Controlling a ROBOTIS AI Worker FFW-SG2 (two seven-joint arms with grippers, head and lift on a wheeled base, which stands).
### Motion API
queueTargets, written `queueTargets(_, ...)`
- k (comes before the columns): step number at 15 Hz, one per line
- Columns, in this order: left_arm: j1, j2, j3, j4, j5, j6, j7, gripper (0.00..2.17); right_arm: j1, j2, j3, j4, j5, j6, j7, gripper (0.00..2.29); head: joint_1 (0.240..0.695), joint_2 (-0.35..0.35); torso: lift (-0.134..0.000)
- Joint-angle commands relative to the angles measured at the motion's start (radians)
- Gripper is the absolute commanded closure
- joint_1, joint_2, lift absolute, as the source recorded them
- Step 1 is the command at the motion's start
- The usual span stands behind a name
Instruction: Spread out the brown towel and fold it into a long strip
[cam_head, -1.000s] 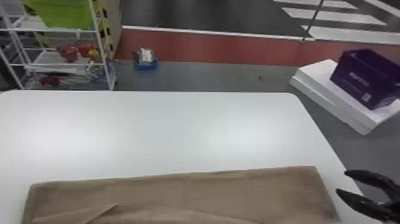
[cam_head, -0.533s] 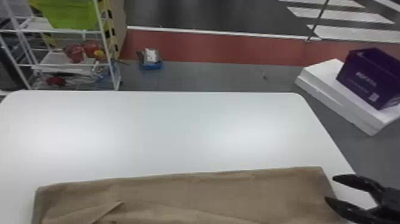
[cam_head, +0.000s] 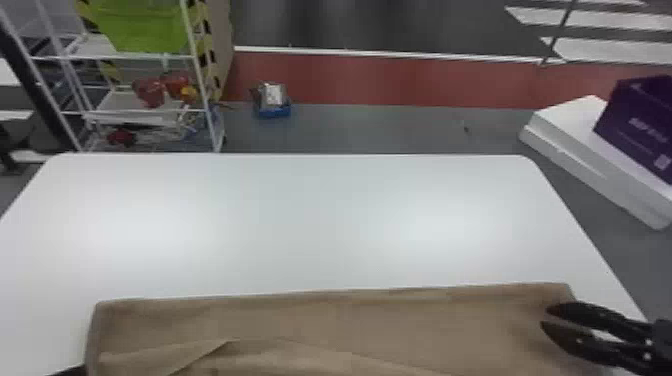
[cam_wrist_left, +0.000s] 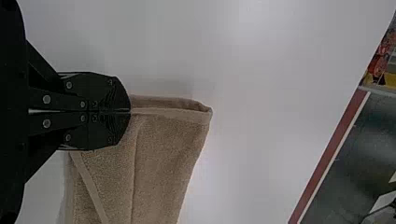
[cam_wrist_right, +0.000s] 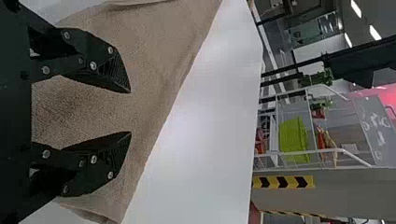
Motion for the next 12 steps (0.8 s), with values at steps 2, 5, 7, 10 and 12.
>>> queueTargets(2, -0.019, -0.003, 0.0, 0.015, -0.007, 0.002, 0.0, 1.8, -0.013, -0.007, 0.029, 0.042, 0.024, -0.036, 0.005, 1.95, 0.695, -0.051, -0.123)
queueTargets(5, -0.04, -0.003, 0.0, 0.018, -0.007, 0.002, 0.0, 1.8, -0.023, -0.009, 0.044, 0.054, 0.038, -0.039, 0.005, 1.95, 0.695, -0.042, -0.123)
queueTargets(7, -0.051, -0.003, 0.0, 0.018, -0.009, -0.001, 0.0, 1.8, -0.033, -0.009, 0.05, 0.067, 0.05, -0.042, 0.005, 1.95, 0.695, -0.038, -0.123)
queueTargets(10, -0.06, -0.003, 0.0, 0.012, -0.02, 0.005, 0.0, 1.8, -0.046, -0.009, 0.055, 0.076, 0.061, -0.045, 0.005, 1.95, 0.695, -0.033, -0.123)
queueTargets(12, -0.067, -0.003, -0.002, 0.011, -0.033, 0.011, 0.001, 1.8, -0.058, -0.009, 0.06, 0.093, 0.067, -0.051, 0.005, 1.95, 0.695, -0.031, -0.123)
